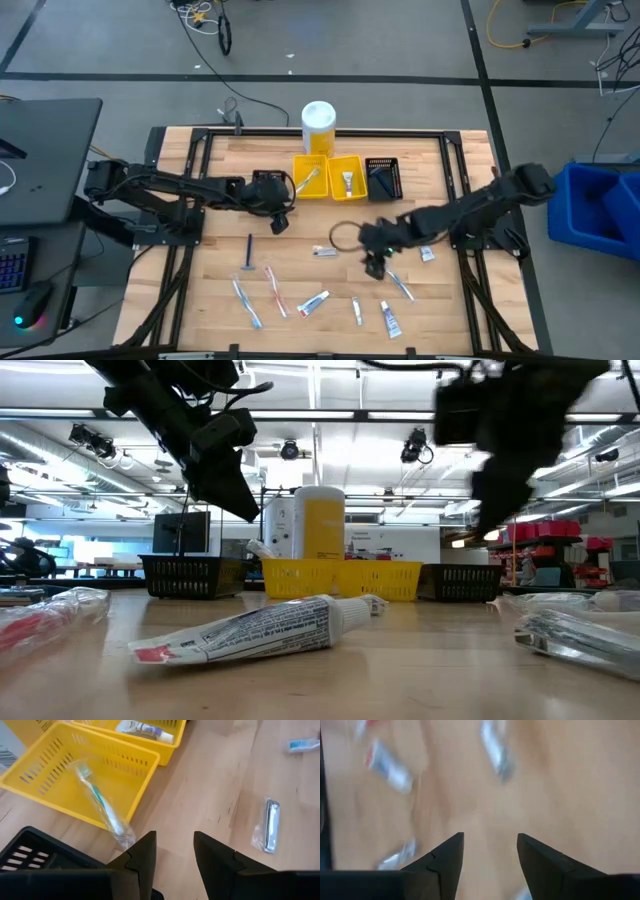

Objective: Pick & Place Travel size toiletries
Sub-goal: Put the blue toothbrush into the left yellow bin

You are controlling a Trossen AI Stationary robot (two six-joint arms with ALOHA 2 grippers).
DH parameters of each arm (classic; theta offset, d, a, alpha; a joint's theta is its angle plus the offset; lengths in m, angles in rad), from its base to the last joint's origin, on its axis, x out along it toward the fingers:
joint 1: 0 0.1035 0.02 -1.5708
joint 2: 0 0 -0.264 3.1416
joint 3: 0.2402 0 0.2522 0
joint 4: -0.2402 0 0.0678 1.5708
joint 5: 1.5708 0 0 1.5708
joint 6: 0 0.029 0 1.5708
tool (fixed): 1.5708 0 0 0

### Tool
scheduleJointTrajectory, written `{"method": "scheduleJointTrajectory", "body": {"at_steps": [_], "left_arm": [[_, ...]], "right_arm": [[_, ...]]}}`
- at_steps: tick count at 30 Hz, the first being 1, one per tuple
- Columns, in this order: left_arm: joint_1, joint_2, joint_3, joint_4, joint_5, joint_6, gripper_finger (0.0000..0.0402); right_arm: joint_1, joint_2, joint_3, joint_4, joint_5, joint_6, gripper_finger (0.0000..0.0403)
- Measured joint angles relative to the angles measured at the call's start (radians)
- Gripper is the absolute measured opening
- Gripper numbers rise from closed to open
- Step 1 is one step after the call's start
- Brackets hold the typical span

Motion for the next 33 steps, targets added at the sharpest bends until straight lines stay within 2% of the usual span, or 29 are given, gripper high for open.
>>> {"method": "scheduleJointTrajectory", "body": {"at_steps": [4, 9, 15, 22, 29, 33], "left_arm": [[-0.005, 0.000, -0.001, 0.015, -0.001, -0.001, 0.0138], [-0.005, 0.000, -0.001, 0.050, -0.005, -0.001, 0.0138], [-0.005, 0.001, -0.001, 0.060, -0.005, -0.001, 0.0138], [-0.005, 0.001, -0.001, 0.059, -0.005, -0.002, 0.0138], [-0.005, 0.001, -0.001, 0.059, -0.005, 0.015, 0.0138], [-0.005, 0.001, -0.001, 0.060, -0.005, 0.018, 0.0138]], "right_arm": [[0.103, -0.005, 0.000, -0.091, -0.031, 0.081, 0.0201], [0.172, -0.001, -0.009, -0.217, -0.019, 0.279, 0.0213], [0.206, 0.003, -0.066, -0.171, -0.020, 0.353, 0.0220], [0.206, 0.003, -0.143, -0.160, 0.033, 0.409, 0.0205], [0.206, 0.000, -0.226, 0.030, 0.035, 0.396, 0.0190], [0.206, -0.002, -0.250, 0.065, 0.041, 0.392, 0.0180]]}}
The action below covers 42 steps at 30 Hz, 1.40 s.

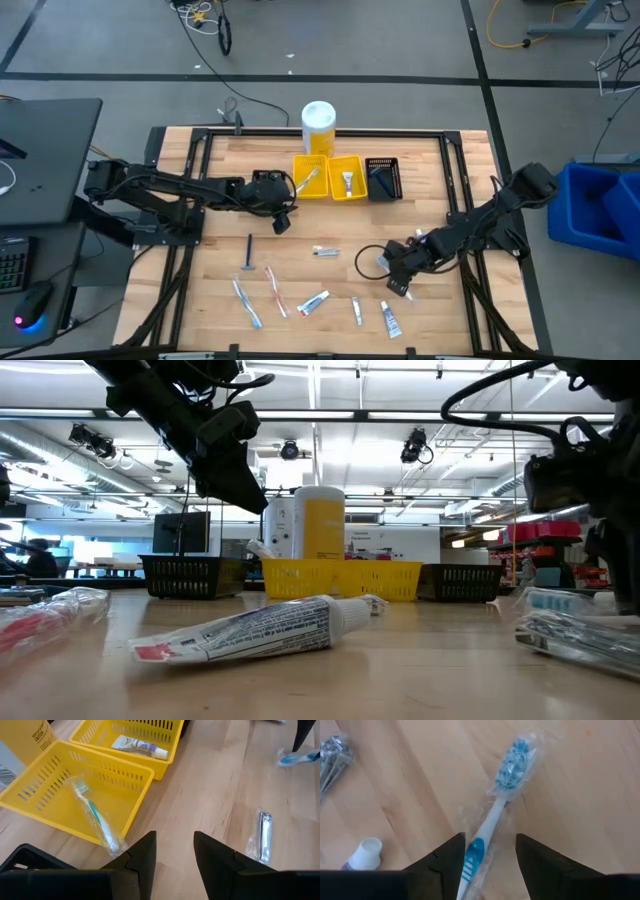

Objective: Pick & Place Travel size toiletries
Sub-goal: Put the blue toothbrush into the left yellow bin

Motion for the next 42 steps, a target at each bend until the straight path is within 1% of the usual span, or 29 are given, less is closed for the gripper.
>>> {"method": "scheduleJointTrajectory", "body": {"at_steps": [4, 10, 13, 15, 18, 21, 25, 26, 27, 29, 31, 33, 37, 42], "left_arm": [[0.000, 0.000, 0.000, 0.001, 0.000, 0.000, 0.0138], [0.000, 0.000, 0.000, 0.001, -0.001, 0.001, 0.0138], [0.000, 0.000, 0.000, 0.004, -0.002, 0.001, 0.0138], [0.000, 0.000, 0.000, 0.016, -0.002, 0.000, 0.0138], [0.000, 0.000, 0.000, 0.045, 0.010, -0.019, 0.0138], [0.000, 0.000, 0.000, 0.093, 0.024, -0.018, 0.0138], [0.000, 0.000, 0.000, 0.153, 0.066, 0.029, 0.0139], [0.000, 0.000, 0.000, 0.171, 0.078, 0.033, 0.0138], [0.000, 0.000, 0.000, 0.190, 0.087, 0.034, 0.0138], [0.000, 0.000, 0.000, 0.238, 0.098, 0.034, 0.0138], [0.000, 0.000, 0.000, 0.288, 0.100, 0.034, 0.0139], [-0.001, 0.000, 0.000, 0.326, 0.109, 0.042, 0.0139], [-0.001, 0.000, 0.000, 0.391, 0.143, 0.086, 0.0139], [-0.007, 0.000, 0.000, 0.436, 0.159, 0.108, 0.0139]], "right_arm": [[0.000, 0.000, -0.015, 0.005, 0.012, -0.023, 0.0151], [0.000, 0.000, -0.018, 0.009, 0.034, -0.027, 0.0077], [-0.002, -0.023, -0.020, 0.019, 0.038, -0.023, 0.0050], [-0.010, -0.049, -0.022, 0.046, 0.063, -0.025, 0.0039], [-0.024, -0.108, -0.022, 0.109, 0.173, -0.078, 0.0031], [-0.049, -0.166, -0.022, 0.227, 0.347, -0.213, 0.0030], [-0.100, -0.218, -0.020, 0.479, 0.630, -0.421, 0.0030], [-0.115, -0.223, -0.020, 0.563, 0.684, -0.472, 0.0030], [-0.132, -0.223, -0.019, 0.643, 0.714, -0.525, 0.0030], [-0.169, -0.220, -0.019, 0.787, 0.708, -0.630, 0.0030], [-0.209, -0.208, -0.018, 0.896, 0.638, -0.705, 0.0030], [-0.245, -0.190, -0.018, 0.969, 0.575, -0.750, 0.0030], [-0.308, -0.127, -0.018, 1.095, 0.497, -0.772, 0.0030], [-0.371, -0.006, -0.018, 1.304, 0.383, -0.804, 0.0030]]}}
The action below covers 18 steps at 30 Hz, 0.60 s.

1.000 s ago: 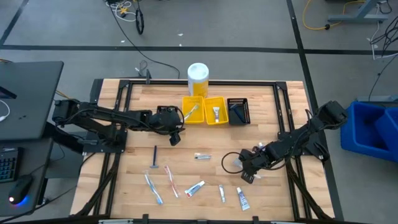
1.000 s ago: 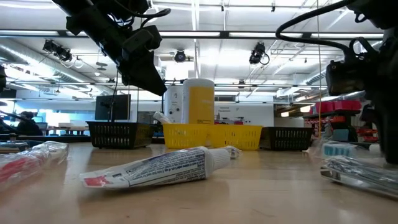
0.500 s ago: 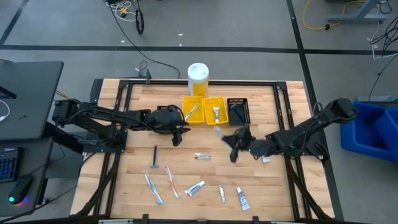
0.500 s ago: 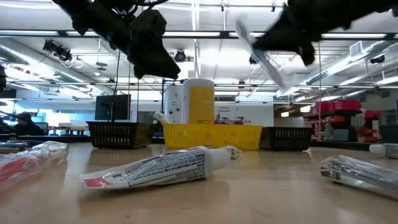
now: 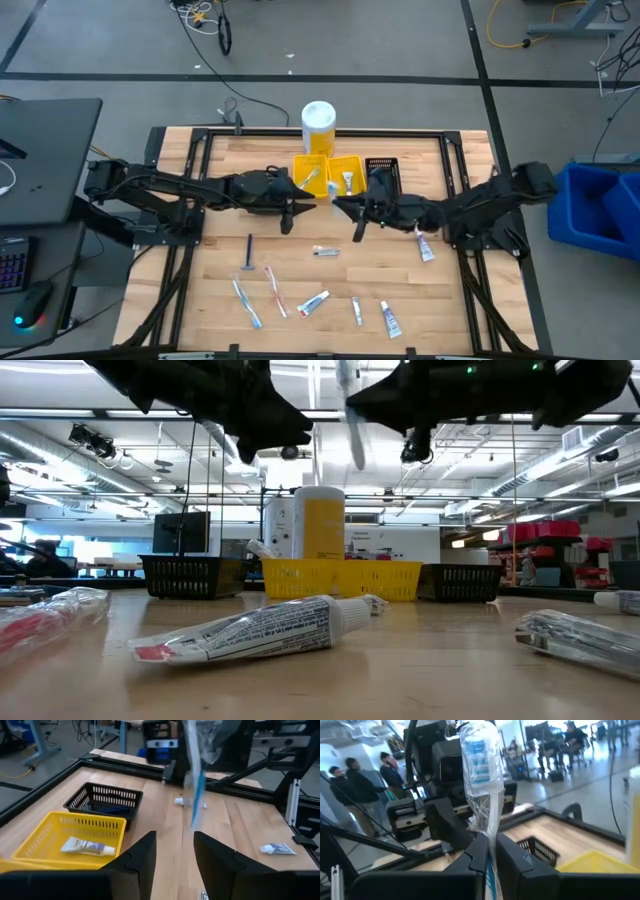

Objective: Pick & Place Travel size toiletries
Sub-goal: Put the blue toothbrush into the left yellow bin

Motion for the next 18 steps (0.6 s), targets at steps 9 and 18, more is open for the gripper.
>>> {"method": "scheduleJointTrajectory", "body": {"at_steps": [9, 18], "left_arm": [[-0.015, 0.000, 0.000, 0.003, 0.008, 0.001, 0.0139], [-0.015, 0.000, 0.000, -0.034, -0.046, -0.013, 0.0139]], "right_arm": [[-0.080, 0.172, 0.083, 0.173, -0.086, -0.010, 0.0030], [-0.090, 0.252, 0.189, 0.166, -0.132, -0.050, 0.0030]]}}
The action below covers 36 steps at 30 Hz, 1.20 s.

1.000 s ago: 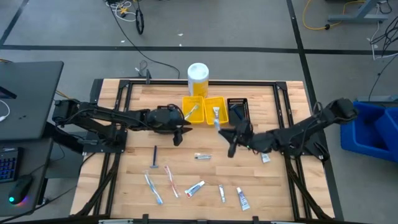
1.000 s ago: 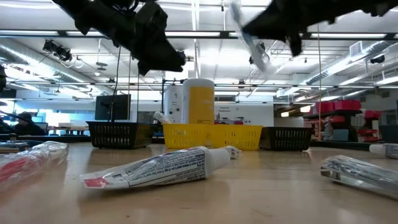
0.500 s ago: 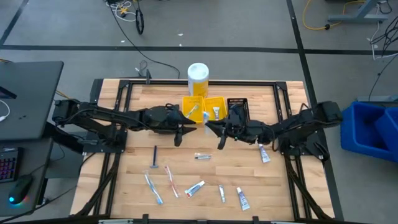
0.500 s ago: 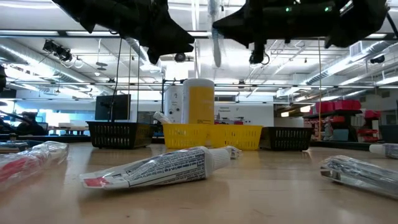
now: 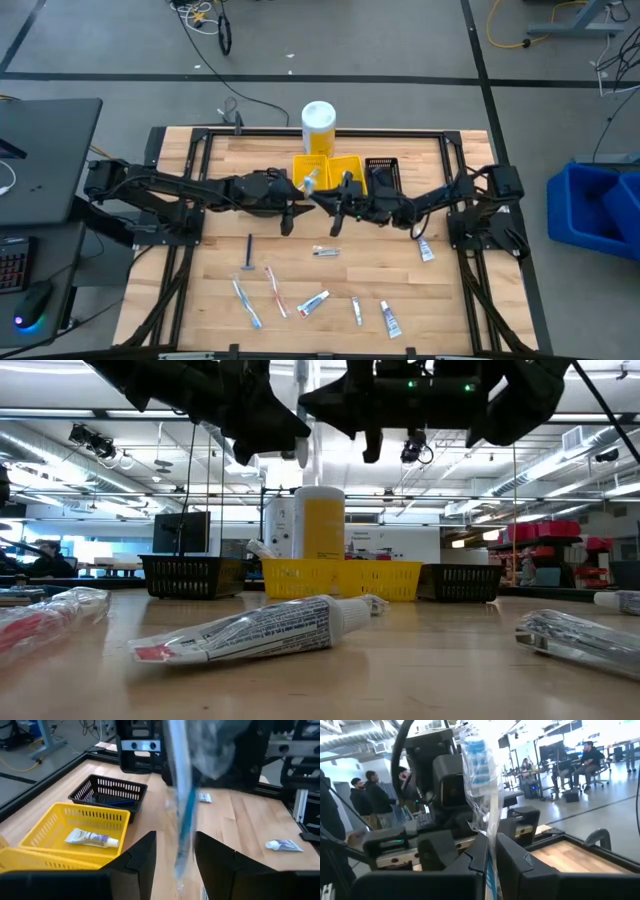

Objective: Pick & Place Travel size toiletries
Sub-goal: Put the blue toothbrush into the left yellow bin

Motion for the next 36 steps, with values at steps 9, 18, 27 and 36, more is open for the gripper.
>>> {"method": "scheduleJointTrajectory", "body": {"at_steps": [9, 18, 27, 36], "left_arm": [[0.001, 0.000, 0.000, 0.029, 0.024, 0.015, 0.0112], [0.000, 0.000, 0.000, 0.046, -0.056, -0.032, 0.0036], [0.000, 0.002, 0.000, -0.098, -0.092, -0.170, 0.0047], [0.036, 0.002, 0.000, -0.282, -0.174, -0.416, 0.0029]], "right_arm": [[-0.029, 0.000, 0.013, 0.007, -0.012, 0.000, 0.0030], [-0.039, 0.000, 0.013, -0.009, -0.082, -0.047, 0.0030], [-0.050, 0.000, 0.014, -0.176, -0.078, -0.076, 0.0071], [-0.051, -0.057, 0.013, -0.525, 0.020, 0.000, 0.0155]]}}
